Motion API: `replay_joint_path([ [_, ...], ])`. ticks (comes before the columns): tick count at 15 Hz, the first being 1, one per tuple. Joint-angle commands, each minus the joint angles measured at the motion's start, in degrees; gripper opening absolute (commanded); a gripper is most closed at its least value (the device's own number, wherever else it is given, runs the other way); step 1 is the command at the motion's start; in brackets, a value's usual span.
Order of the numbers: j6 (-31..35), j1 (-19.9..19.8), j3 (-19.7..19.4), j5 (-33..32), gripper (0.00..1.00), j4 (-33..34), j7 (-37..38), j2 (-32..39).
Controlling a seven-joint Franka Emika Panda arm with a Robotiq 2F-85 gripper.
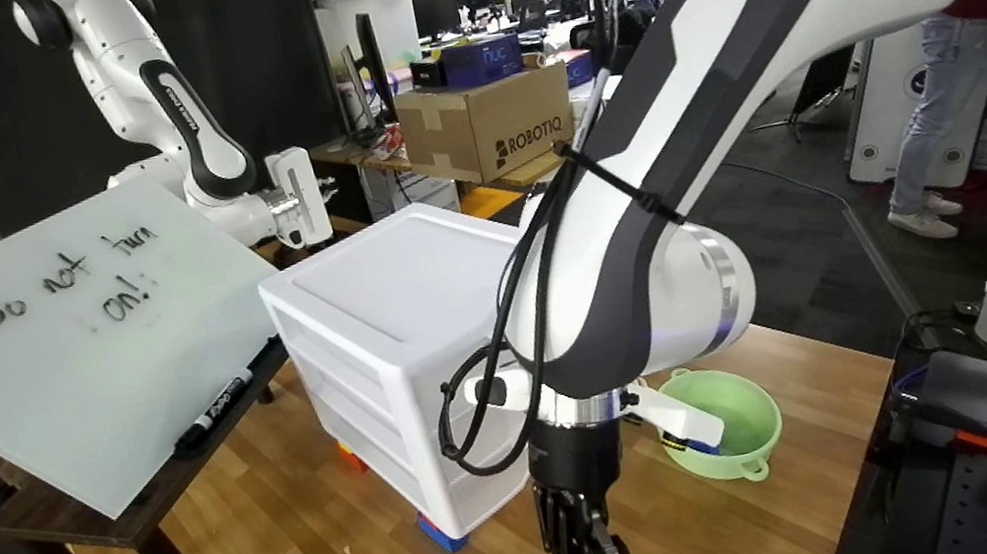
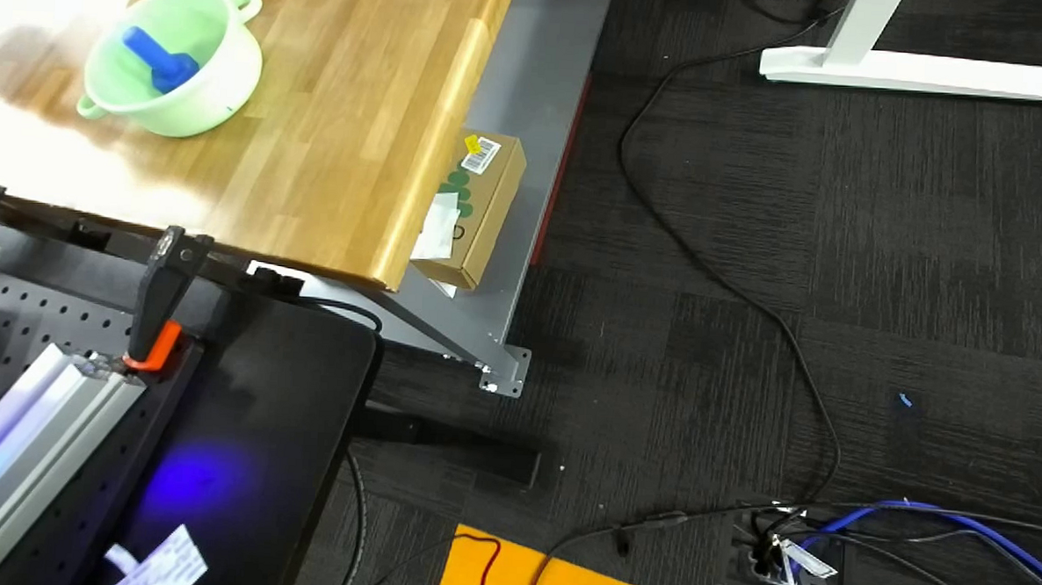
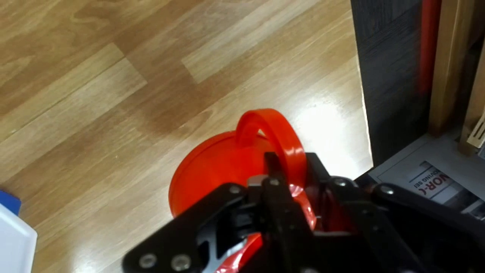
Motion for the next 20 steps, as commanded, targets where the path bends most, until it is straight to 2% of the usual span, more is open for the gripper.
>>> replay_joint_path([
  [1,2.3,0.0,1.1,1.9,0.05,-4.6,0.8,-5.3],
  [6,4.7,1.5,1.6,7.8,0.05,-10.0,-0.2,-10.4],
  [13,10.9,6.7,2.4,18.0,0.05,-16.7,-0.7,-17.9],
  [17,14.4,8.8,3.3,27.7,0.05,-20.7,-3.6,-22.6],
  [20,16.5,10.8,3.8,38.8,0.05,-23.1,-7.8,-26.1],
])
